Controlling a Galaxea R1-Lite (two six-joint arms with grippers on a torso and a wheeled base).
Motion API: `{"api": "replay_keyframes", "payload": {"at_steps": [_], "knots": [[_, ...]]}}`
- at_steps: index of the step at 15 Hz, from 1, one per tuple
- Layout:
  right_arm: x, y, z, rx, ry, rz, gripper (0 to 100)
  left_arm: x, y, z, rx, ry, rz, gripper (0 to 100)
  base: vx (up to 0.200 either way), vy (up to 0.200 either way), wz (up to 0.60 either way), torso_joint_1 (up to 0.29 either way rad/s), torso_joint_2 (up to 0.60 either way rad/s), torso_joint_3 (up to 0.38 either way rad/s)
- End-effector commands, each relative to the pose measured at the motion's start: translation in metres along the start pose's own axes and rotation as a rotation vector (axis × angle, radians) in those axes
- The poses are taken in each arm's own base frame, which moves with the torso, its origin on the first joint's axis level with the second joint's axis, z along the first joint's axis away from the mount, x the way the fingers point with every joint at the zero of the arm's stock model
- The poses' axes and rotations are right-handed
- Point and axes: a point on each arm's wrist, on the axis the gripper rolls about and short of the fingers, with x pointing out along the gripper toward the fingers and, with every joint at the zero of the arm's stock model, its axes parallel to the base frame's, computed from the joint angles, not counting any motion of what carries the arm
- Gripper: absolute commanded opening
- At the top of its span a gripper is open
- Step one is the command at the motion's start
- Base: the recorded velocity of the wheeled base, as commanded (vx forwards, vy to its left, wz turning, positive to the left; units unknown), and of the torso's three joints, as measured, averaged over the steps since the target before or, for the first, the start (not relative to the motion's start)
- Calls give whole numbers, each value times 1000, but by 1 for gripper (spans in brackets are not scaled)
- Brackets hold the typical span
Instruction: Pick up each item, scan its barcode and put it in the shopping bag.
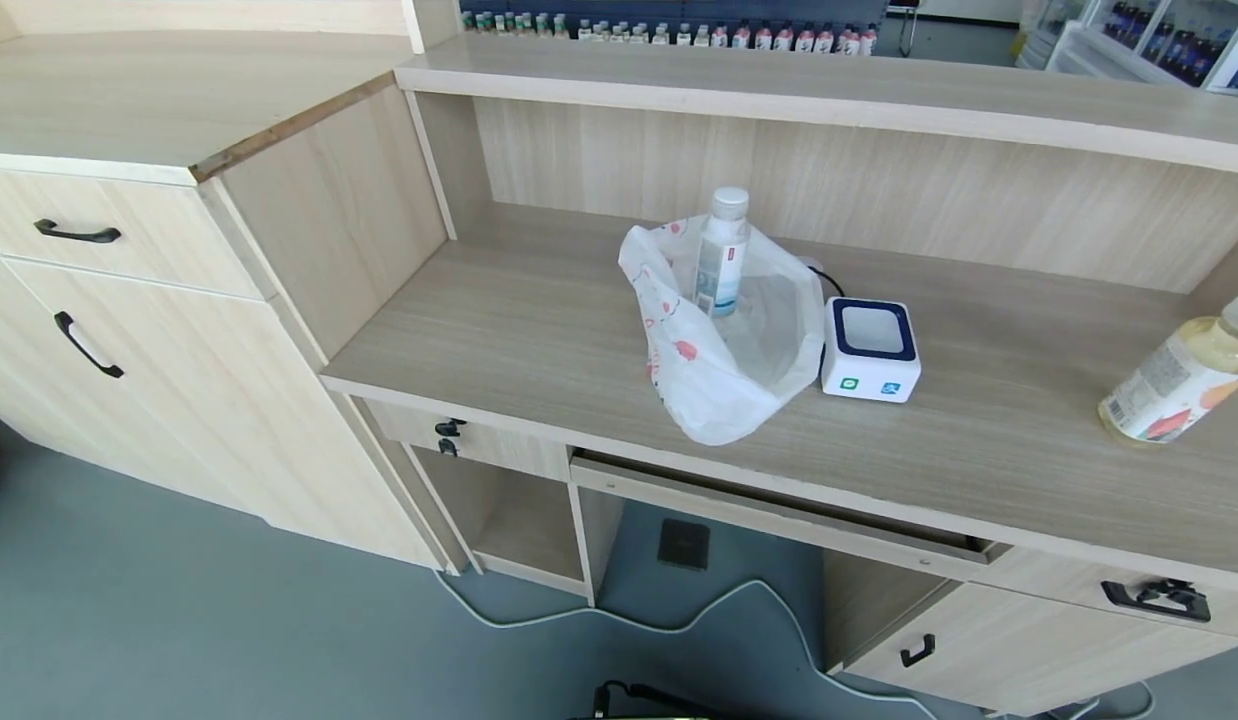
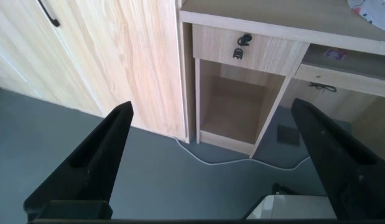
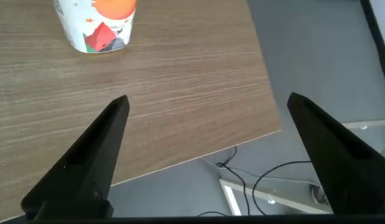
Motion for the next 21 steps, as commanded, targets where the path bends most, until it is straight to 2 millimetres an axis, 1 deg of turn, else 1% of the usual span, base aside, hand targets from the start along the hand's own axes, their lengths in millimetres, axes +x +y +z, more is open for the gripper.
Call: {"api": "replay_keyframes", "payload": {"at_steps": [1, 2, 4, 6, 8, 11, 14, 21], "knots": [[25, 11, -20, 32, 68, 54, 100, 0, 0, 0, 0, 0, 0, 100, 0, 0, 0, -32, 56, 22], [30, 22, -16, 63, 9, 150, 100, 0, 0, 0, 0, 0, 0, 100, 0, 0, 0, 0, 0, 0], [36, 38, -8, 77, -80, 273, 100, 0, 0, 0, 0, 1, 0, 100, 0, 0, 0, 0, 0, 0], [41, 52, -3, 75, -135, 312, 100, 0, 0, 0, 0, 1, 0, 100, 0, 0, 0, 0, 0, 0], [46, 59, -2, 66, -174, 311, 100, 0, 0, 0, 0, 0, 0, 100, 0, 0, 0, 0, 0, 0], [49, 58, -3, 45, -183, 232, 100, 0, 0, 0, 0, 0, 0, 100, 0, 0, 0, 0, 0, 0], [54, 55, -4, 54, -193, 214, 100, 0, 0, 0, 0, 0, 0, 100, 0, 0, 0, 0, 0, 0], [70, 58, 1, 94, -224, 214, 100, 0, 0, 0, 0, 1, 0, 100, 0, 0, 0, 0, 0, 0]]}}
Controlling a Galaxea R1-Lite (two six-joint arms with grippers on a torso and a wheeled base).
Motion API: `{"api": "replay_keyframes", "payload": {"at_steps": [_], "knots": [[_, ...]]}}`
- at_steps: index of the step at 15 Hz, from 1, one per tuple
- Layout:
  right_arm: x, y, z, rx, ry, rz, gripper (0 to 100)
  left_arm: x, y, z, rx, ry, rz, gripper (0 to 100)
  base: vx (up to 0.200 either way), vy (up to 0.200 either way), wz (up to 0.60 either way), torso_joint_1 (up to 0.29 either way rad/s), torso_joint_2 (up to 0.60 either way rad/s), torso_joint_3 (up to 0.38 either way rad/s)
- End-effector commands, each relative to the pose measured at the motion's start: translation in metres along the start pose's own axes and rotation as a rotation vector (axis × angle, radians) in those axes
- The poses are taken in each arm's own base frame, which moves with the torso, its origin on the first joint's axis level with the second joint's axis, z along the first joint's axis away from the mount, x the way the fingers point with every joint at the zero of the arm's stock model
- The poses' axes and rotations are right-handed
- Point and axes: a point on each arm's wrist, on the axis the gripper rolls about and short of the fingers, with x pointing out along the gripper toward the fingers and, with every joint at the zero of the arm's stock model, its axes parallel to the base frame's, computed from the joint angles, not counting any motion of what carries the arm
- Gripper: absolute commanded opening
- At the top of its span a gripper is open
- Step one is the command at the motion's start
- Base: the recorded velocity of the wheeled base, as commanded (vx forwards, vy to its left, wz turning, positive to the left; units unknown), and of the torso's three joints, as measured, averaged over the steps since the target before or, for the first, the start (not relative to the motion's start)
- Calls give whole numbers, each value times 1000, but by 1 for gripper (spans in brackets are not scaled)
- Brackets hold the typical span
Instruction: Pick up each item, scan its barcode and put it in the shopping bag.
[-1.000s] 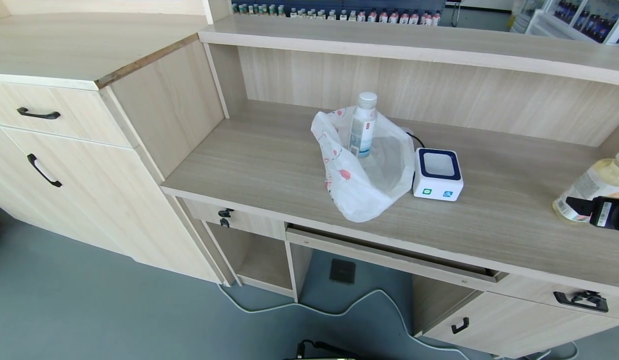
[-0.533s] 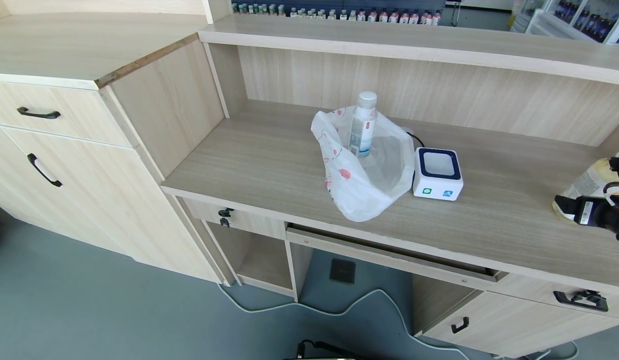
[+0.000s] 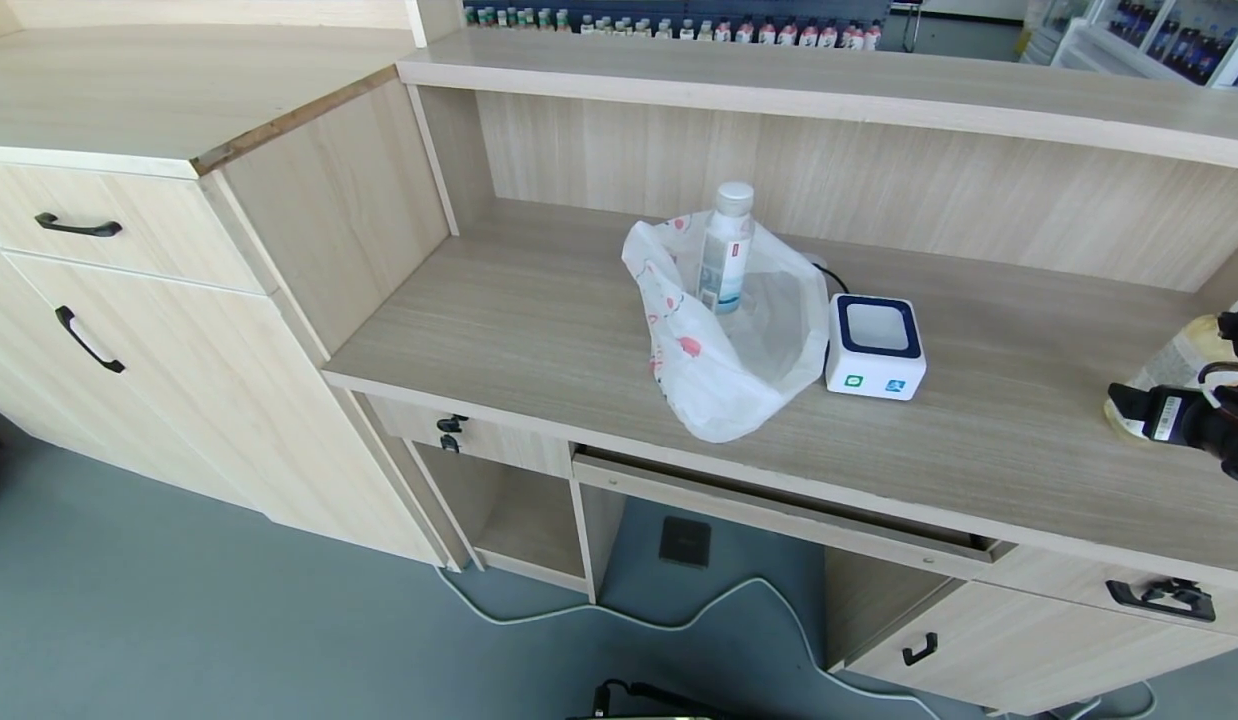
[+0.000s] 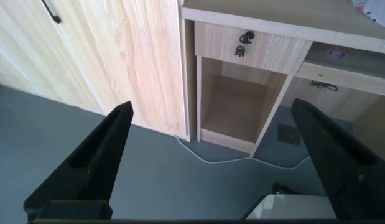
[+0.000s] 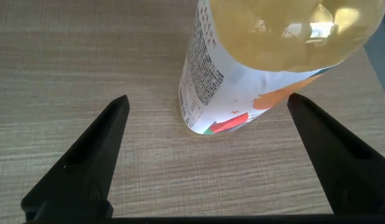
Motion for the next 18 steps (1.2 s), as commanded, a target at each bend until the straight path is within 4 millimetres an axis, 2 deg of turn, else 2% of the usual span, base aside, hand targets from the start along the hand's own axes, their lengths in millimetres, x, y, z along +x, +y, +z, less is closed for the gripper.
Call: {"api": "replay_keyframes", "payload": {"at_steps": [1, 8, 12, 14, 18], "knots": [[7, 0, -2, 1, -4, 2, 100, 0, 0, 0, 0, -1, 1, 100, 0, 0, 0, 0, 0, 0], [14, 3, 6, 5, -54, 10, 100, 0, 0, 0, 0, -1, 1, 100, 0, 0, 0, 0, 0, 0], [18, -5, 7, -6, -73, -15, 100, 0, 0, 0, 0, -1, 1, 100, 0, 0, 0, 0, 0, 0], [23, -9, 3, -9, -64, -25, 100, 0, 0, 0, 0, 0, 1, 100, 0, 0, 0, 0, 0, 0], [47, -11, 3, -7, -83, -19, 100, 0, 0, 0, 0, -1, 1, 100, 0, 0, 0, 0, 0, 0]]}}
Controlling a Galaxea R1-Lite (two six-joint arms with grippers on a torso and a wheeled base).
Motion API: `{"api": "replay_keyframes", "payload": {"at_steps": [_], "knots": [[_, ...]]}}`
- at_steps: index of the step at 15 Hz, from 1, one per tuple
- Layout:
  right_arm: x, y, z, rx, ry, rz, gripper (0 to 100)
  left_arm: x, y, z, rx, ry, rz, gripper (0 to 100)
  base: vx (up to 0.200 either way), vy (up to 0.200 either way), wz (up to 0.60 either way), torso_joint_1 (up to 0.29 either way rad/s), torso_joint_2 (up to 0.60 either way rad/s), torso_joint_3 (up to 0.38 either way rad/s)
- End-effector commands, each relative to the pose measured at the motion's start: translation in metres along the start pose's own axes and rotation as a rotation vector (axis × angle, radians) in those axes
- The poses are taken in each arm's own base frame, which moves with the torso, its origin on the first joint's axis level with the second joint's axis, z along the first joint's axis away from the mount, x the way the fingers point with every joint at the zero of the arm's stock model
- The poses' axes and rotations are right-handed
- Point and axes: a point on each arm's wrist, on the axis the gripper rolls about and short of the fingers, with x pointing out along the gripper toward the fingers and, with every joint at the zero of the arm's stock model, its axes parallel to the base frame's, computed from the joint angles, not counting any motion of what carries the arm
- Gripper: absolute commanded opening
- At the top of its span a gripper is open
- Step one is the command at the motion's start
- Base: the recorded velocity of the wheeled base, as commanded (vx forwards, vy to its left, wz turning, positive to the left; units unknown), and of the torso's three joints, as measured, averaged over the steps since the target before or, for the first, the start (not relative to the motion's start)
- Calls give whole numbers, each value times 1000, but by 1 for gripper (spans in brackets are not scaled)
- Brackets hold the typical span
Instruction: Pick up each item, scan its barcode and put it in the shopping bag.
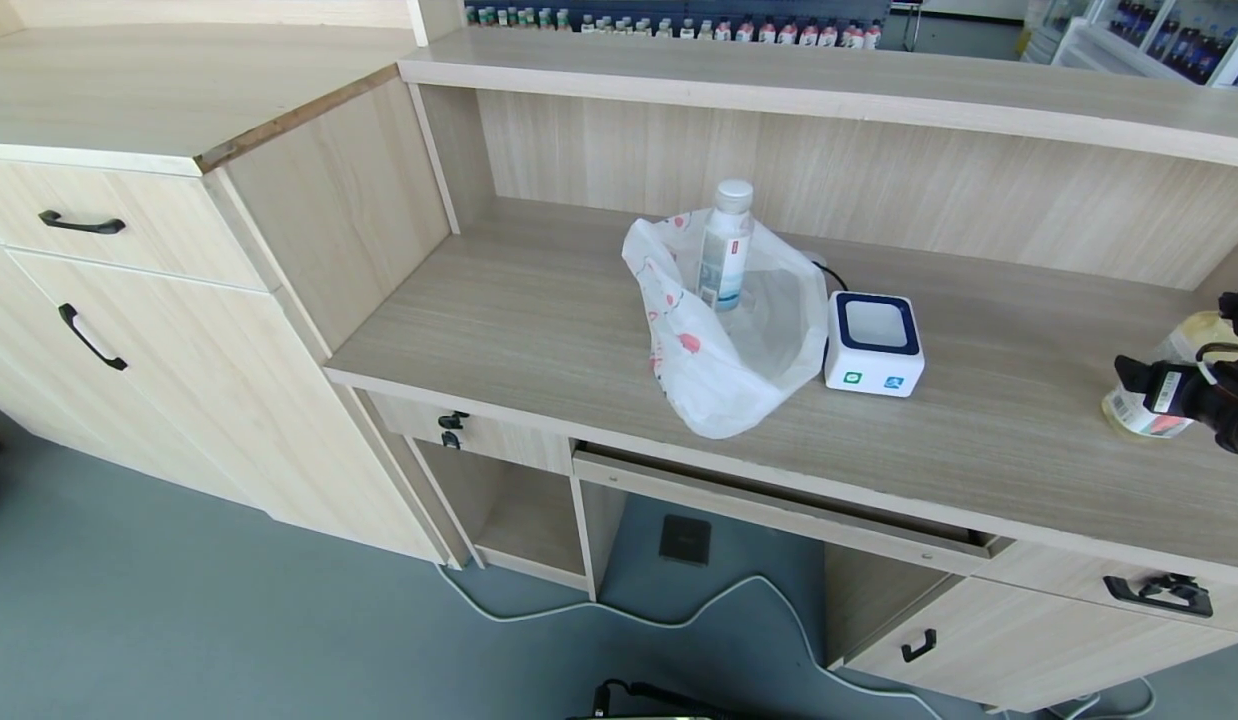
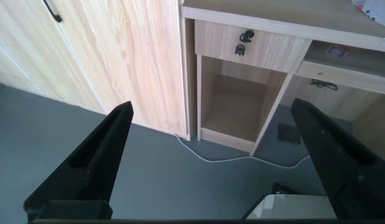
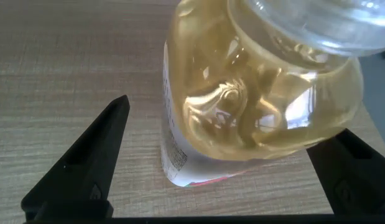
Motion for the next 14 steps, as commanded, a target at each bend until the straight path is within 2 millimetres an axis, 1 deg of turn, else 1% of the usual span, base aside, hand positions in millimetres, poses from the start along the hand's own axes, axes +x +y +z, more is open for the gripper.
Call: {"api": "replay_keyframes", "payload": {"at_steps": [1, 6, 10, 11, 14], "knots": [[12, 1, -7, 0, 7, 6, 100, 0, 0, 0, 0, 0, 1, 100, 0, 0, 0, 0, 0, 0], [16, 2, -10, 11, 5, 42, 100, 0, 0, 0, 0, 0, 1, 100, 0, 0, 0, 0, 0, 0], [21, -1, -6, 35, -47, 92, 100, 0, 0, 0, 0, -1, 1, 100, 0, 0, 0, 0, 0, 0], [22, -2, -5, 34, -53, 99, 0, 0, 0, 0, 0, -1, 1, 100, 0, 0, 0, 0, 0, 0], [25, -7, -8, 26, -55, 89, 0, 0, 0, 0, 0, -1, 1, 100, 0, 0, 0, 0, 0, 0]]}}
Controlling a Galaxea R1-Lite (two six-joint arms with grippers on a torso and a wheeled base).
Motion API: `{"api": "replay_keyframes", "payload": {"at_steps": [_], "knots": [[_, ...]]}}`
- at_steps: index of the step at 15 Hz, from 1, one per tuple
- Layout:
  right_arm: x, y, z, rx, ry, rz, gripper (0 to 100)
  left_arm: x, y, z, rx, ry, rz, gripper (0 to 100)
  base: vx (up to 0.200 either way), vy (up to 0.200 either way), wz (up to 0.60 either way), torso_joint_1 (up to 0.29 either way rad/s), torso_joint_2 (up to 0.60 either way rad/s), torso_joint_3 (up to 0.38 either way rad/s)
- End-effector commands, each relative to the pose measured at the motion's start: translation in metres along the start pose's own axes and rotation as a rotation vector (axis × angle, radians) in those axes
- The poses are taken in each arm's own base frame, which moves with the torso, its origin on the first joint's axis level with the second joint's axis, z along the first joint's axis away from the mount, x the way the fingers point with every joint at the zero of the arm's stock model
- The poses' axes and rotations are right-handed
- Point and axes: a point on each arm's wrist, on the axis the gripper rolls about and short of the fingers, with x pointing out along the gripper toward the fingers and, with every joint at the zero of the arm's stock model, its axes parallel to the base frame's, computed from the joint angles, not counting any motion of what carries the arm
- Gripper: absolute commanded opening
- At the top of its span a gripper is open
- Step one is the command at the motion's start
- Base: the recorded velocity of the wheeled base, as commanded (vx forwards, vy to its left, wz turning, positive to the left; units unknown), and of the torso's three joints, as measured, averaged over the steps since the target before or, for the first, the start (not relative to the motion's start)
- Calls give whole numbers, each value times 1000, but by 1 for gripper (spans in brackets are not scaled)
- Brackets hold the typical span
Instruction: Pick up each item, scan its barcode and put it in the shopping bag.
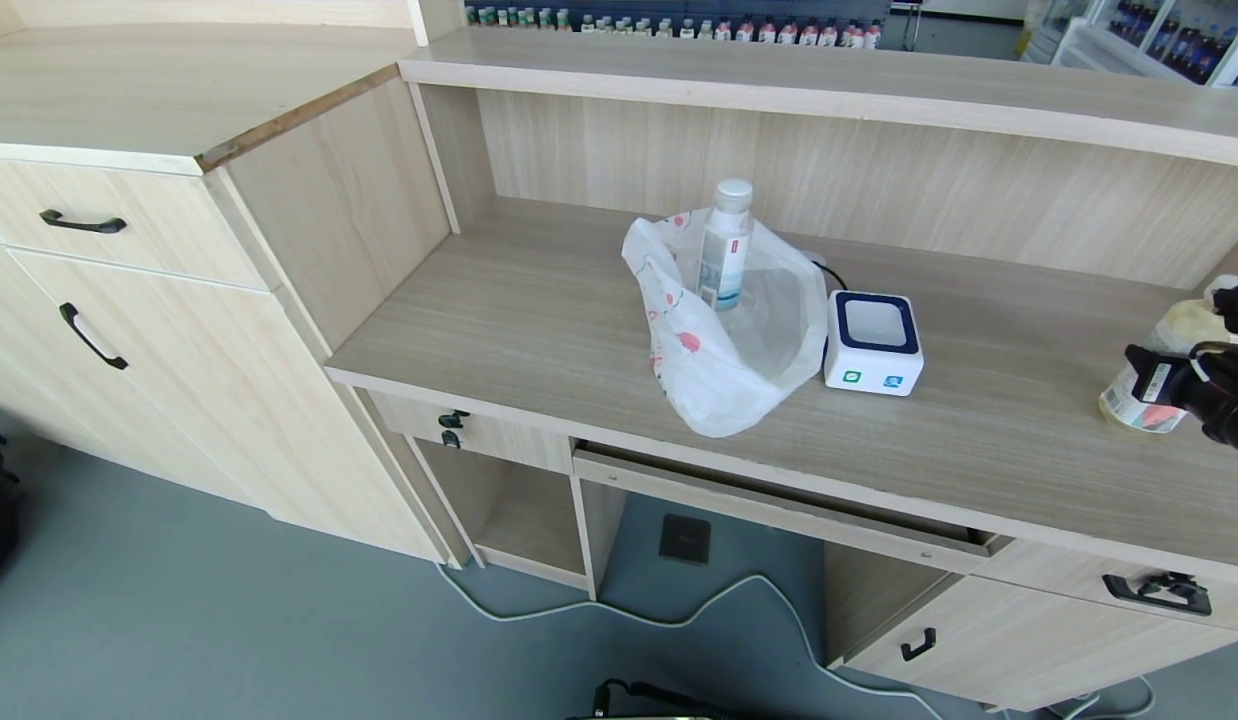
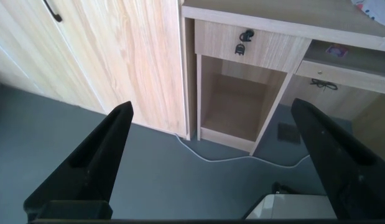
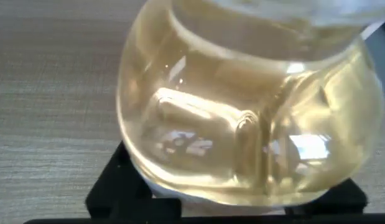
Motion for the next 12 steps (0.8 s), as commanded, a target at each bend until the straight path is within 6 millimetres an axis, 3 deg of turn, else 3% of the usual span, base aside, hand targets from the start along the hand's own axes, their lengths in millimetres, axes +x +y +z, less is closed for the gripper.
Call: {"api": "replay_keyframes", "payload": {"at_steps": [1, 9, 11, 12], "knots": [[2, -4, -4, 0, 6, -8, 0, 0, 0, 0, 0, 0, 1, 100, 0, 0, 0, 0, 0, 0], [2, -7, -2, -29, -27, -14, 0, 0, 0, 0, 0, -1, 1, 100, 0, 0, 0, 0, 0, 0], [-6, -6, 15, -18, -56, 69, 0, 0, 0, 0, 0, -1, 1, 100, 0, 0, 0, 0, 0, 0], [-21, -5, 38, 19, -62, 196, 0, 0, 0, 0, 0, 0, 1, 100, 0, 0, 0, 0, 0, 0]]}}
